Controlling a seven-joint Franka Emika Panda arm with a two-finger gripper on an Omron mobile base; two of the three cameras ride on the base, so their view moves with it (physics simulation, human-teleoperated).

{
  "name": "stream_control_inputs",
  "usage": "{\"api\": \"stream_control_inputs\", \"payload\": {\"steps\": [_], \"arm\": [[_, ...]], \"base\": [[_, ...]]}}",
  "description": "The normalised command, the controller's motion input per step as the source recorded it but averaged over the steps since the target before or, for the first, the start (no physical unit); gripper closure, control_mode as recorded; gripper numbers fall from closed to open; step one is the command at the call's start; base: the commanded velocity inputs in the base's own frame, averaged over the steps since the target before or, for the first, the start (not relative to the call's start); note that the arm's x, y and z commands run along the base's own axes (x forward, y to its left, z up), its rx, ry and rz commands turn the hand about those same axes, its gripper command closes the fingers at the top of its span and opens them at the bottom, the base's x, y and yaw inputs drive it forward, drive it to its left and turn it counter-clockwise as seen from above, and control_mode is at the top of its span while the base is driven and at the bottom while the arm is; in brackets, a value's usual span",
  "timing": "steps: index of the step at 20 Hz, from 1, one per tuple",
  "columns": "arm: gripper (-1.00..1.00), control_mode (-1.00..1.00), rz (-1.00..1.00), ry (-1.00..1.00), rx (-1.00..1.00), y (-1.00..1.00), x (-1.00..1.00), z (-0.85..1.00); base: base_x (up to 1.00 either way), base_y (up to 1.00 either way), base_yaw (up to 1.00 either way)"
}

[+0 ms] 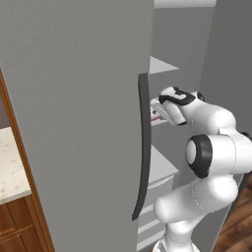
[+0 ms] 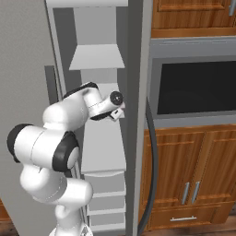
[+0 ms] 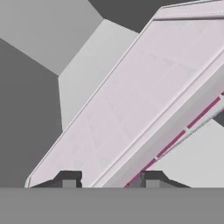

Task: The ice cube tray has been filled with water. Take the tray and place it in the freezer to make ice. Close the freezer door after placing the tray.

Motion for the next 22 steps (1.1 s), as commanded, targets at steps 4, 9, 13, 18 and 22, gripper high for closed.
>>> {"api": "stream_control_inputs", "payload": {"steps": [4,9,13,18,22], "arm": [[1.0,-1.0,0.01,0.0,0.0,0.01,0.39,-0.12],[1.0,-1.0,0.04,0.0,0.0,0.0,0.39,-0.14],[1.0,-1.0,0.05,0.0,0.0,0.03,0.31,-0.31],[1.0,-1.0,0.04,0.0,0.0,0.13,0.27,-0.41],[1.0,-1.0,0.02,0.0,0.0,0.1,0.35,-0.34]], "base": [[0.0,0.0,0.0],[0.0,0.0,0.0],[0.0,0.0,0.0],[0.0,0.0,0.0],[0.0,0.0,0.0]]}}
